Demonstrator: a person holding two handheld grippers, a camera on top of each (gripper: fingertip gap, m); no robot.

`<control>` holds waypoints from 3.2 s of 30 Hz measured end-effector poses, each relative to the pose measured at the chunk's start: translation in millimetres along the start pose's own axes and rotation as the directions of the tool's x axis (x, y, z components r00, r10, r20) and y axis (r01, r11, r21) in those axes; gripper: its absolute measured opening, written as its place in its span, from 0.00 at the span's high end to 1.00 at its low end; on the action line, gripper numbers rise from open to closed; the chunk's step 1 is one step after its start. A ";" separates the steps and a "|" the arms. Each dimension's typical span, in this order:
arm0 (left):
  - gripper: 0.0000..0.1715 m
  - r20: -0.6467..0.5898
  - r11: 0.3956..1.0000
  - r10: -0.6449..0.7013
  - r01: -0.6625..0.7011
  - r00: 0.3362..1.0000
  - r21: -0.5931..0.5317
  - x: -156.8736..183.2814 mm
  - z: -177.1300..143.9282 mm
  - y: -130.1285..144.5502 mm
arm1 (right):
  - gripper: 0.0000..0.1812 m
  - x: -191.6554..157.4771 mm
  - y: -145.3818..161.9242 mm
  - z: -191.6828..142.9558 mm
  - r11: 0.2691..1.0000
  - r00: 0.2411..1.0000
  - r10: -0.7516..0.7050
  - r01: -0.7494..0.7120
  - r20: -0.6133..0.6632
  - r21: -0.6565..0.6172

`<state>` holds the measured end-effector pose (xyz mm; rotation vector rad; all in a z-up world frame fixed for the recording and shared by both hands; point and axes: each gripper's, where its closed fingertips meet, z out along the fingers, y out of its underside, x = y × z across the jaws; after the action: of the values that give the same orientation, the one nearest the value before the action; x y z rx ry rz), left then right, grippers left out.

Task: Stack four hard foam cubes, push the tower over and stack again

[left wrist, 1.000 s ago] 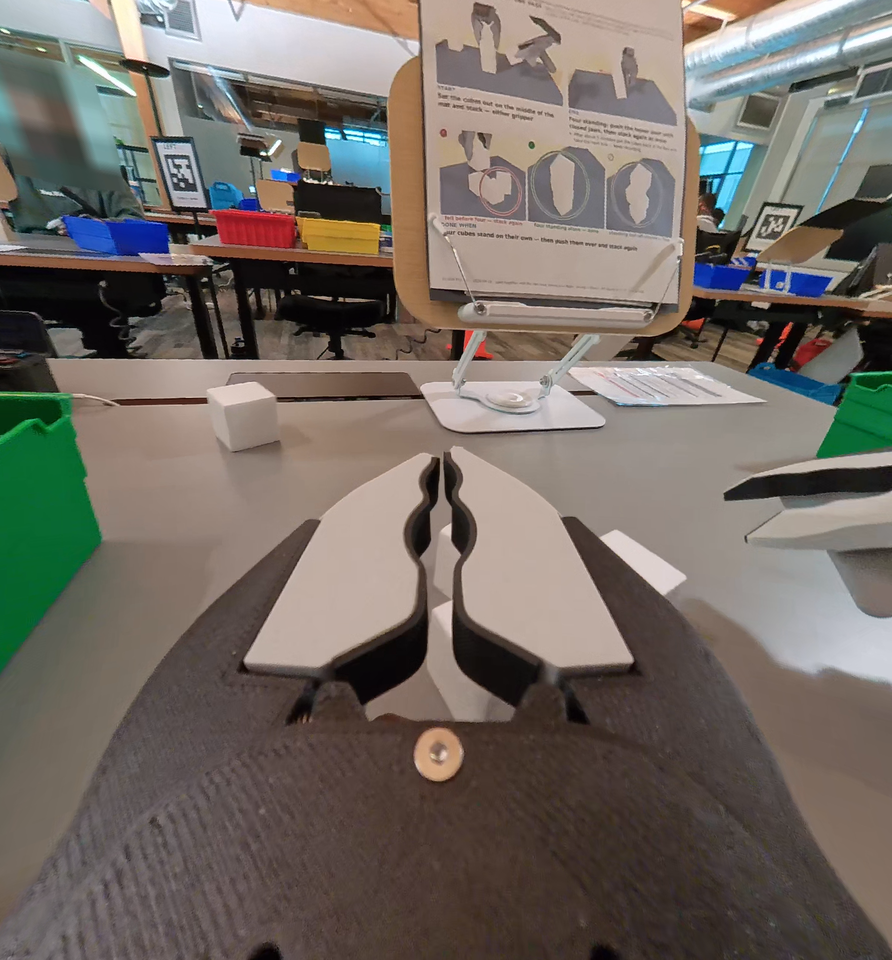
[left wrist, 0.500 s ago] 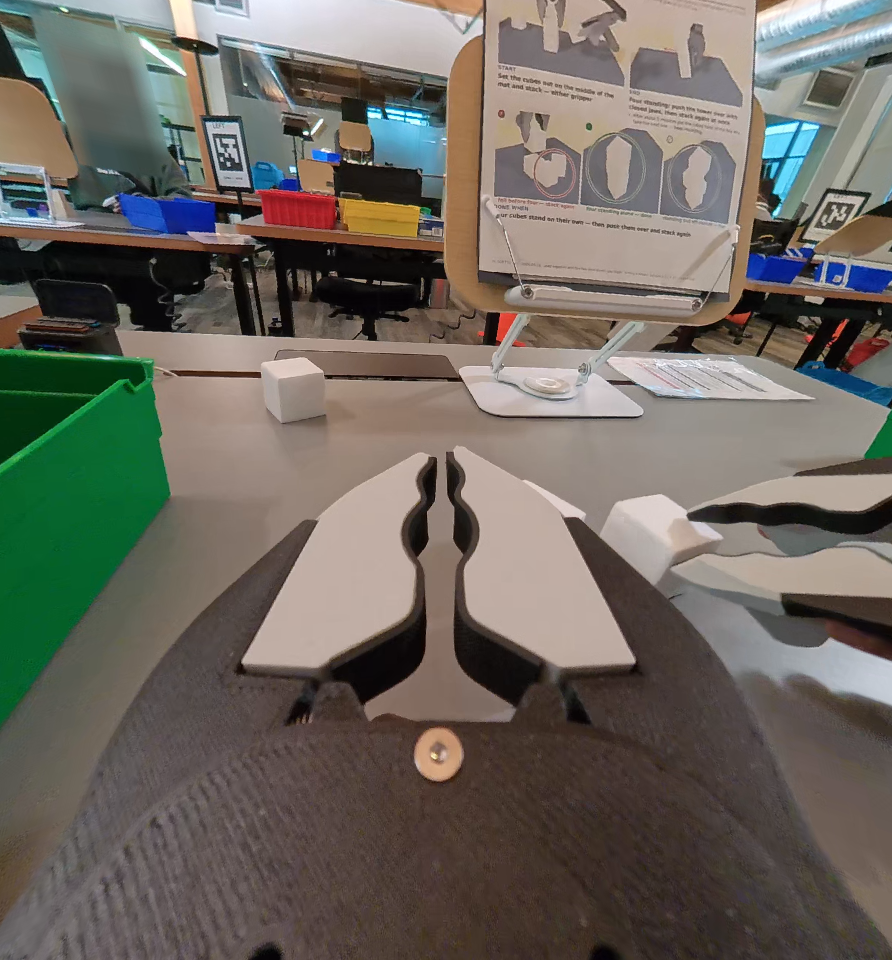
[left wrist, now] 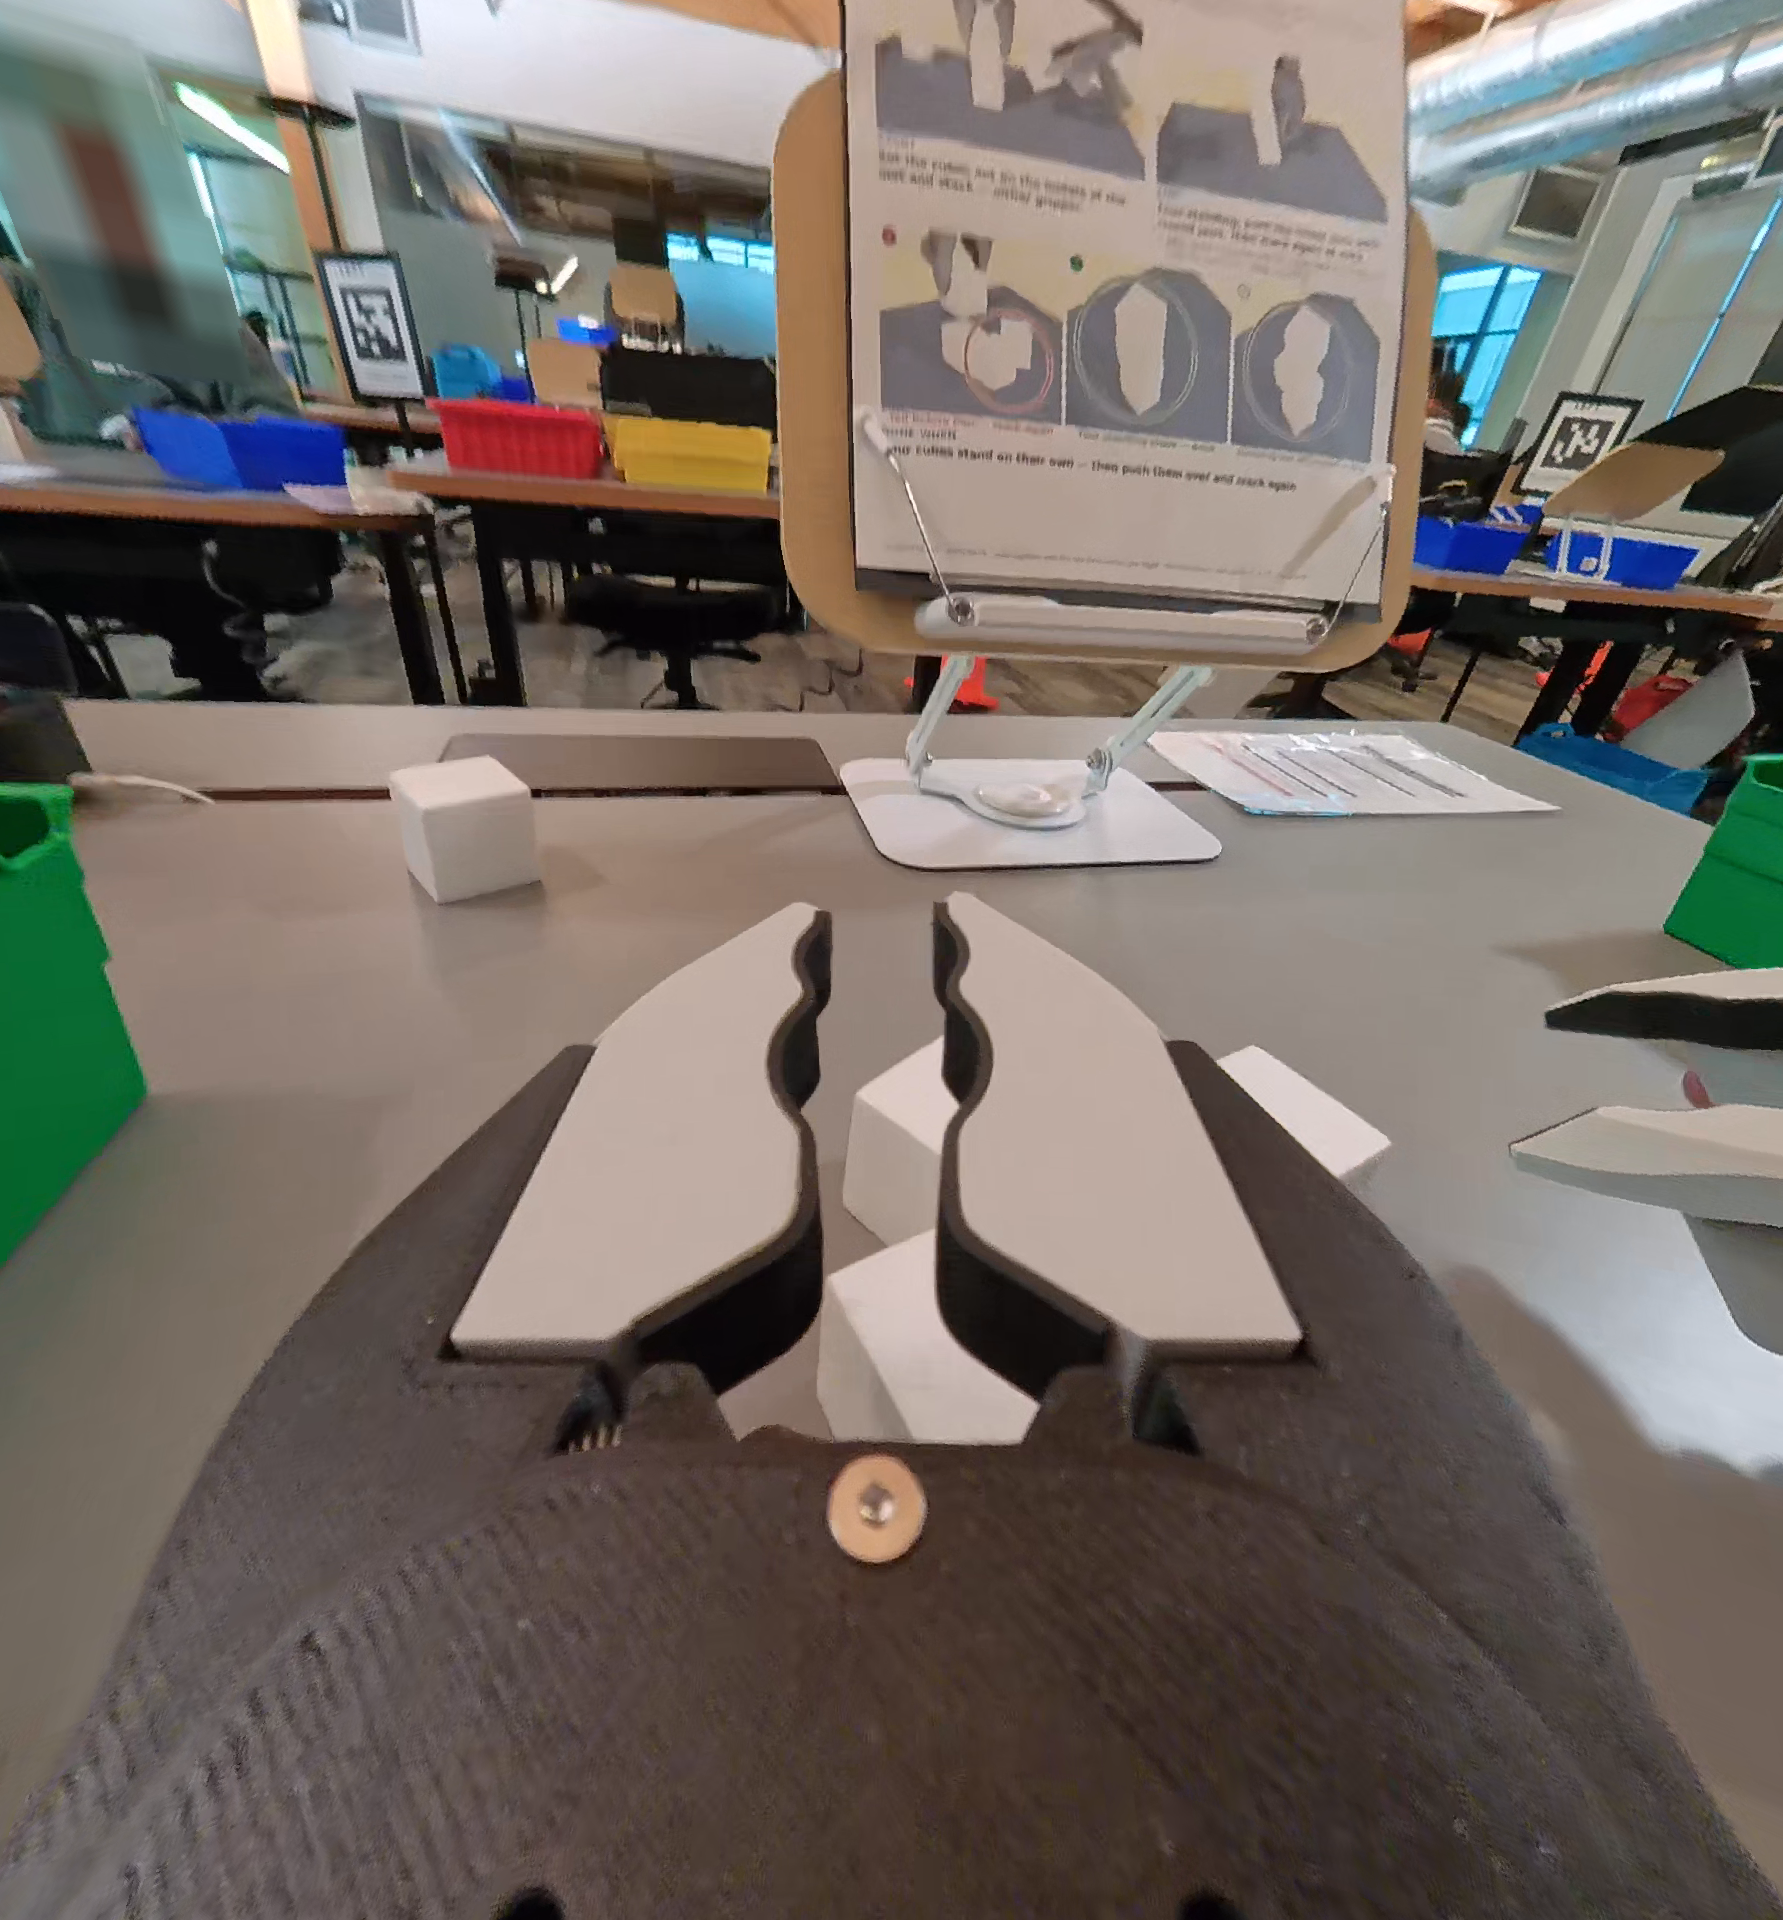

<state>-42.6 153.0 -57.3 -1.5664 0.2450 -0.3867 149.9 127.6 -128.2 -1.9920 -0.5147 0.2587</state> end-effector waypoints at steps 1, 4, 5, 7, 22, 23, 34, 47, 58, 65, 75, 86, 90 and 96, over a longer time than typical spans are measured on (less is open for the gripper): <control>0.88 0.001 1.000 -0.012 0.012 1.000 -0.011 -0.1 1.9 2.0 | 0.56 0.6 -0.9 -0.7 1.000 1.000 -0.005 0.005 -0.012 0.010; 0.87 0.010 0.999 -0.033 0.033 0.999 -0.017 -3.9 1.3 2.9 | 0.53 -2.4 0.6 2.7 0.999 0.999 -0.040 0.040 -0.024 0.003; 0.87 0.014 0.999 -0.038 0.039 0.999 -0.017 -5.9 0.3 2.8 | 0.52 -5.4 3.6 5.8 0.999 0.998 -0.053 0.053 -0.018 -0.012; 0.87 0.020 0.998 -0.048 0.049 0.999 -0.028 -9.5 -2.3 5.2 | 0.50 -16.2 11.9 14.3 0.996 0.998 -0.068 0.069 0.017 -0.053; 0.88 0.098 0.993 -0.056 0.065 0.994 -0.096 -45.6 -48.0 17.2 | 0.62 -55.9 7.1 67.2 0.929 0.936 -0.353 0.350 -0.005 -0.123; 0.88 0.099 0.994 -0.050 0.060 0.994 -0.094 -45.9 -48.2 16.5 | 0.62 -55.8 6.9 65.7 0.922 0.929 -0.371 0.368 0.000 -0.117; 0.90 0.027 0.999 -0.027 0.028 0.999 -0.044 -19.7 -20.0 6.0 | 0.62 -19.9 3.2 21.2 0.949 0.949 -0.309 0.304 -0.056 -0.086; 0.89 -0.063 0.997 -0.037 0.032 0.997 -0.065 4.4 4.3 10.6 | 0.62 -5.7 22.2 5.4 0.974 0.974 -0.206 0.213 0.094 -0.071; 0.89 0.003 0.996 -0.045 0.045 0.999 -0.082 -18.9 -17.1 13.6 | 0.58 -8.1 24.1 25.8 0.958 0.964 -0.237 0.252 0.119 -0.133; 0.89 0.003 0.995 -0.058 0.058 0.998 -0.078 -20.5 -18.0 13.2 | 0.53 -9.7 17.4 24.0 0.970 0.974 -0.202 0.213 0.102 -0.117; 0.90 -0.033 0.995 -0.065 0.062 0.997 -0.079 -9.5 -8.5 13.2 | 0.54 -12.7 19.6 14.1 0.989 0.997 0.005 0.007 0.083 -0.150; 0.89 -0.041 0.993 -0.080 0.076 0.996 -0.092 -8.7 -7.2 15.1 | 0.59 45.7 29.0 8.7 0.982 0.997 0.065 -0.069 -0.032 -0.177; 0.89 -0.044 0.993 -0.076 0.072 0.996 -0.094 -7.4 -7.2 15.7 | 0.59 32.4 26.5 11.9 0.983 0.993 0.108 -0.099 0.052 -0.154; 0.89 -0.044 0.993 -0.078 0.073 0.996 -0.096 -7.4 -7.2 15.9 | 0.65 30.6 29.9 17.2 0.984 0.998 -0.069 0.065 -0.014 -0.165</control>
<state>-50.9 148.6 -73.8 -1.6639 0.2439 -0.4778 177.5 143.7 -161.4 -2.1302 -0.6057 0.1584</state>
